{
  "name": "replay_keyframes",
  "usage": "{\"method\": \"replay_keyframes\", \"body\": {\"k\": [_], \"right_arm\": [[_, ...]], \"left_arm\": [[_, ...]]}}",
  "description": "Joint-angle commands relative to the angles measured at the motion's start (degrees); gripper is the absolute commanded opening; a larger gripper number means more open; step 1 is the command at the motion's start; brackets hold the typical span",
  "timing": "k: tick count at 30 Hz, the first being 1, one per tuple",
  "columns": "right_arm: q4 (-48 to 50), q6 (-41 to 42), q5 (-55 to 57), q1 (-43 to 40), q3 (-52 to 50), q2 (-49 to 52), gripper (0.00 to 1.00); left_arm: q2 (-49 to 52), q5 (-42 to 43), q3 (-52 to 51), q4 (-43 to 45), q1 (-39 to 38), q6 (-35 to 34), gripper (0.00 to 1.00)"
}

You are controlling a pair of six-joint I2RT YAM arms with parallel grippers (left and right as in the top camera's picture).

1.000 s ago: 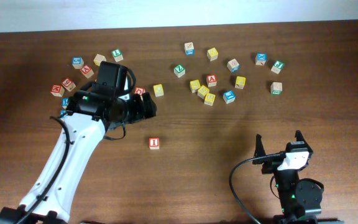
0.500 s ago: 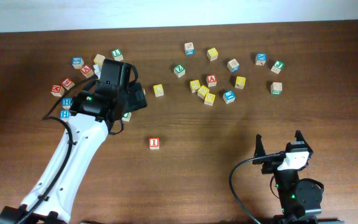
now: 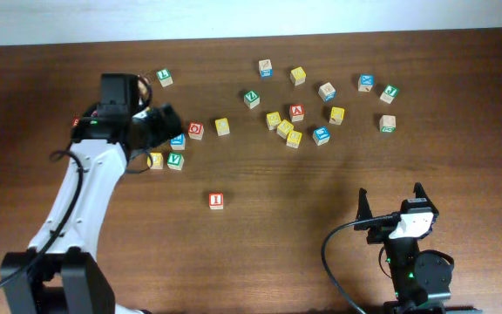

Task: Spell out ICRA
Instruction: 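Move the left gripper over the yellow C block and descend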

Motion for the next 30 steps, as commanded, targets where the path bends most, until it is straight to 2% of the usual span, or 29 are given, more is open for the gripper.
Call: {"method": "replay_keyframes", "body": {"k": [1,3,6,8,11,14,15,16,18,23,24,25,30], "right_arm": [[-0.3,-0.2,-0.1,-0.4,-0.3,-0.4,0.98],[-0.3,-0.2,-0.1,-0.4,-0.3,-0.4,0.98],[-0.3,-0.2,-0.1,-0.4,-0.3,-0.4,0.98],[-0.3,-0.2,-0.1,-0.4,-0.3,-0.4,0.98],[-0.3,-0.2,-0.1,-0.4,-0.3,-0.4,0.99],[-0.3,-0.2,-0.1,-0.4,-0.3,-0.4,0.98],[-0.3,-0.2,-0.1,-0.4,-0.3,-0.4,0.98],[-0.3,-0.2,-0.1,-0.4,-0.3,-0.4,0.98],[-0.3,-0.2,-0.1,-0.4,-0.3,-0.4,0.98],[-0.3,-0.2,-0.1,-0.4,-0.3,-0.4,0.98],[-0.3,-0.2,-0.1,-0.4,-0.3,-0.4,0.98],[-0.3,-0.2,-0.1,-0.4,-0.3,-0.4,0.98],[-0.3,-0.2,-0.1,-0.4,-0.3,-0.4,0.98]], "left_arm": [[1.4,4.8,5.2,0.5,-5.2,2.5,1.0],[2.9,3.1,13.0,-3.7,-6.5,3.3,1.0],[11.7,0.0,33.0,-18.0,-9.6,7.3,1.0],[18.2,-2.4,39.9,-23.7,-12.1,7.4,0.99],[25.6,-5.3,41.1,-23.6,-15.3,4.3,0.99],[29.4,-13.6,41.0,-20.3,-16.4,-3.1,0.99],[30.1,-13.6,41.0,-19.4,-16.6,-4.4,0.99],[30.9,-13.7,41.0,-18.2,-17.0,-5.4,0.93],[32.3,-13.8,40.7,-18.0,-17.5,-7.3,0.9],[37.2,-14.7,40.6,-17.2,-18.7,-7.8,0.89],[37.9,-14.7,40.6,-16.7,-18.7,-7.8,0.84],[38.4,-14.7,40.6,-16.7,-18.7,-7.8,0.73],[41.5,-15.0,40.5,-16.7,-18.7,-7.7,0.78]]}}
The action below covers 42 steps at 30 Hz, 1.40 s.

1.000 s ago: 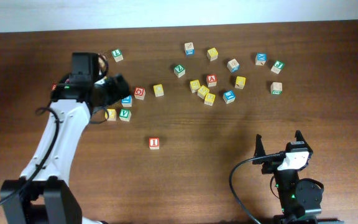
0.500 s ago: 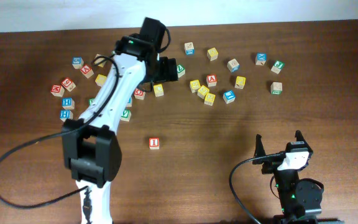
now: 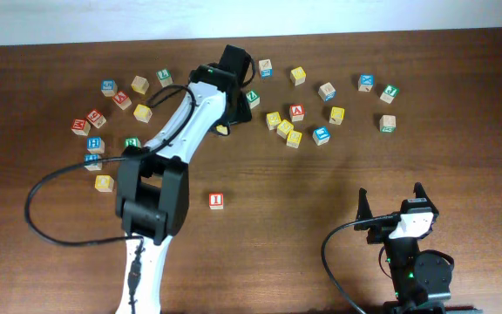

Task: Spell out ICRA
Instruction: 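Move the left gripper over the yellow C block and descend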

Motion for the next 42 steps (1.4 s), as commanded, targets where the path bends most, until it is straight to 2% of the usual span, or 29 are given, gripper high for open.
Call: {"method": "replay_keyframes", "body": {"k": [1,3,5,13,15,19,23,26,28,37,42], "right_arm": [[-0.3,-0.2,-0.1,-0.4,-0.3,-0.4,0.98],[-0.3,-0.2,-0.1,-0.4,-0.3,-0.4,0.98],[-0.3,-0.2,-0.1,-0.4,-0.3,-0.4,0.98],[-0.3,-0.2,-0.1,-0.4,-0.3,-0.4,0.98],[-0.3,-0.2,-0.1,-0.4,-0.3,-0.4,0.98],[-0.3,-0.2,-0.1,-0.4,-0.3,-0.4,0.98],[-0.3,-0.2,-0.1,-0.4,-0.3,-0.4,0.98],[-0.3,-0.2,-0.1,-0.4,-0.3,-0.4,0.98],[-0.3,-0.2,-0.1,-0.4,-0.3,-0.4,0.98],[-0.3,-0.2,-0.1,-0.4,-0.3,-0.4,0.98],[-0.3,-0.2,-0.1,-0.4,-0.3,-0.4,0.98]], "left_arm": [[2.4,-1.5,0.2,0.1,0.1,0.0,0.77],[2.5,-1.5,0.2,0.2,0.2,2.3,0.77],[3.7,-1.5,0.2,0.5,0.2,2.5,0.67],[6.7,-0.9,0.3,1.2,1.0,2.5,0.57],[6.7,-0.9,0.4,1.8,1.1,2.5,0.44],[6.7,-0.9,0.5,1.6,1.3,2.5,0.37],[6.5,-0.8,0.7,1.3,1.4,2.5,0.38],[6.3,0.2,1.4,1.1,1.4,4.3,0.35],[6.1,0.2,1.7,1.2,1.4,4.3,0.29],[4.7,0.4,1.9,-0.6,1.4,4.3,0.29],[0.4,7.5,1.9,-2.7,1.4,7.5,0.3]]}}
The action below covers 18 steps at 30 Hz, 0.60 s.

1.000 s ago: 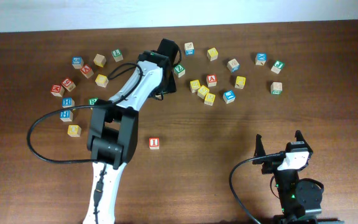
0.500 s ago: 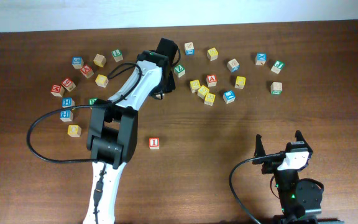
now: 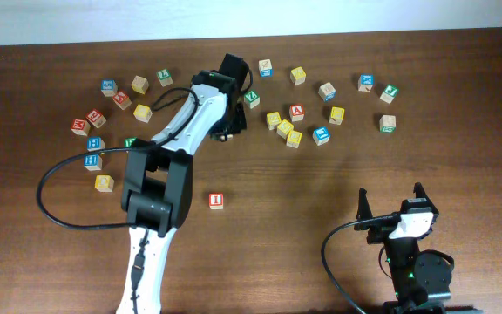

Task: Spell out ICRA
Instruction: 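Move the left gripper over the yellow C block and descend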

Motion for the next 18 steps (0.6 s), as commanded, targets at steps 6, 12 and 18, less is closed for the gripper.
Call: {"method": "replay_keyframes", "body": {"k": [6,12,18], "right_arm": [[-0.3,-0.2,-0.1,-0.4,-0.3,-0.4,0.98],[-0.3,-0.2,-0.1,-0.4,-0.3,-0.4,0.98],[-0.3,-0.2,-0.1,-0.4,-0.3,-0.4,0.98]], "left_arm": [[-14.8,10.4,1.1,-4.9,0.5,6.1,0.29],[-15.8,5.7,-2.8,-5.1,0.1,4.2,0.54],[-9.4,-2.9,-8.9,5.7,-3.4,-1.7,0.57]]}}
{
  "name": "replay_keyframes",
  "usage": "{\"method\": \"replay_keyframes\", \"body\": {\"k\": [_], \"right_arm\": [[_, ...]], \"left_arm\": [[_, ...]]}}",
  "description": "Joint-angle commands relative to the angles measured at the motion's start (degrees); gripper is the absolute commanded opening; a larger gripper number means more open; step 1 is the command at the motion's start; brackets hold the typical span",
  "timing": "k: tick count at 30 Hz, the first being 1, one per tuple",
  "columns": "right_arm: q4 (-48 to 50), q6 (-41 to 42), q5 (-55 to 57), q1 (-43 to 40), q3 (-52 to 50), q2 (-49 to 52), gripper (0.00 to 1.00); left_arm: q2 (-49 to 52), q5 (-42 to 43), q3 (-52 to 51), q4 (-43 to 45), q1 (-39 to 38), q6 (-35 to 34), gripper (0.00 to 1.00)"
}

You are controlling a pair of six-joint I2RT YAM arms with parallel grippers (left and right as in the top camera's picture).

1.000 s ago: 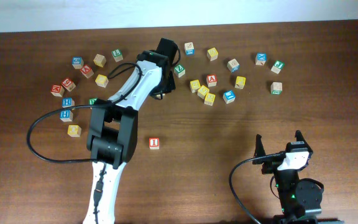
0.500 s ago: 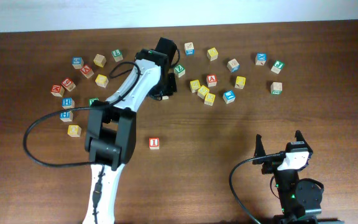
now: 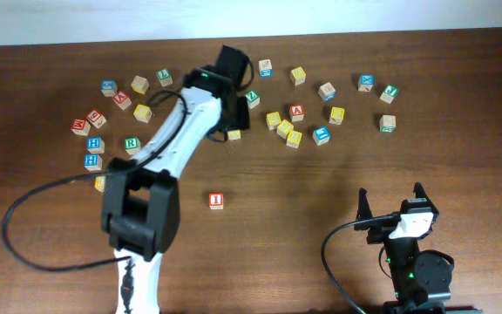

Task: Spell out ICRA
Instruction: 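Move the left gripper over the yellow C block and descend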

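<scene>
The red I block lies alone in the middle of the table. A red A block sits in the right cluster. A green-lettered R block lies at the left. My left gripper reaches over the table's middle back. A yellow block shows at its near edge, touching or just below the fingers. The arm hides how the jaws stand. My right gripper rests open at the front right, with nothing in it.
Several letter blocks lie scattered at the left around a blue block, and several more at the right around a blue block. My left arm lies diagonally over the middle left and hides what is beneath it.
The left arm's lower links have swung left, while the gripper stays near the same spot. The yellow block now peeks out at the gripper's near edge. The right arm is unchanged.
The left gripper was first over the blocks at the left, with a yellow and a red block lying free at the middle back. It then reached across to that yellow block. It has stayed over it since, and the block now lies slightly further right.
</scene>
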Motion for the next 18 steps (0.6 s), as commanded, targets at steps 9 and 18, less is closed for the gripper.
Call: {"method": "replay_keyframes", "body": {"k": [9,18], "right_arm": [[-0.3,-0.2,-0.1,-0.4,-0.3,-0.4,0.98],[-0.3,-0.2,-0.1,-0.4,-0.3,-0.4,0.98]], "left_arm": [[7.5,-8.0,-0.6,5.3,-1.4,-3.4,0.52],[9.0,-5.5,-0.3,7.4,-1.1,-3.4,0.43]]}}
